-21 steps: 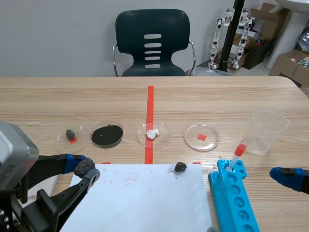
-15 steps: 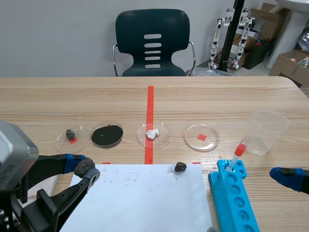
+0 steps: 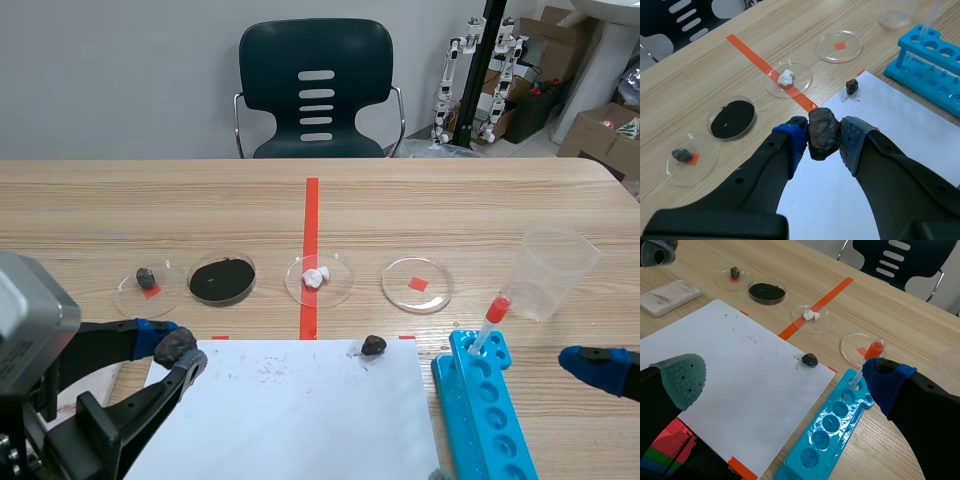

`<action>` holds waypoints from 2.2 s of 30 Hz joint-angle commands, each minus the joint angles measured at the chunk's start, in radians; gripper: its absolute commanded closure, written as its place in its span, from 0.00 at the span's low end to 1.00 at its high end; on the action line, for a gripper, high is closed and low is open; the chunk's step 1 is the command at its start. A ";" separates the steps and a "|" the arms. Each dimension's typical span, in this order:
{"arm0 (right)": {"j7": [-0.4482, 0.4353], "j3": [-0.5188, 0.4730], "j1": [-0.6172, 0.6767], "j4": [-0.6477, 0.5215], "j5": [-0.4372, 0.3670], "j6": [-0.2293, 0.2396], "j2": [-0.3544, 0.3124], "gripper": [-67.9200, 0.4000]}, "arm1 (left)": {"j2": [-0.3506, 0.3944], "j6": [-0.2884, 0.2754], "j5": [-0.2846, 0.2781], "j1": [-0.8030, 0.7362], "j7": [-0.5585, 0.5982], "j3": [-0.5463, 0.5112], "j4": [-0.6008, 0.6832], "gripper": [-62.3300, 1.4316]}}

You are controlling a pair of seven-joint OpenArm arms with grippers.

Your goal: Lower the mineral onto the iron filings and hold still

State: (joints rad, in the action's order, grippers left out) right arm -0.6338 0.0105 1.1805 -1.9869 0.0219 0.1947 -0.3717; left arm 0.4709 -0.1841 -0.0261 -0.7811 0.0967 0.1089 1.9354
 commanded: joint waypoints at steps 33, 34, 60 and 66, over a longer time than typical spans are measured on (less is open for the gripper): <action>-0.015 -0.004 -0.001 -0.014 -0.007 -0.004 0.000 0.00 | -0.281 0.587 -0.402 1.054 -0.807 0.362 -0.651 0.77; -0.015 -0.004 -0.001 -0.014 -0.007 -0.004 0.000 0.00 | -0.298 0.592 -0.402 1.083 -0.809 0.362 -0.697 0.77; -0.015 -0.004 -0.001 -0.014 -0.007 -0.004 0.000 0.00 | -0.430 0.695 -0.401 1.369 -0.759 0.360 -1.240 0.77; -0.015 -0.004 -0.001 -0.014 -0.007 -0.004 0.000 0.00 | -0.450 0.687 -0.401 1.384 -0.757 0.360 -1.290 0.77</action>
State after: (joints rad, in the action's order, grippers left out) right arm -0.6338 0.0105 1.1805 -1.9869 0.0219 0.1944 -0.3717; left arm 0.0353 0.5011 -0.4282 0.5797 -0.6716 0.4774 0.6403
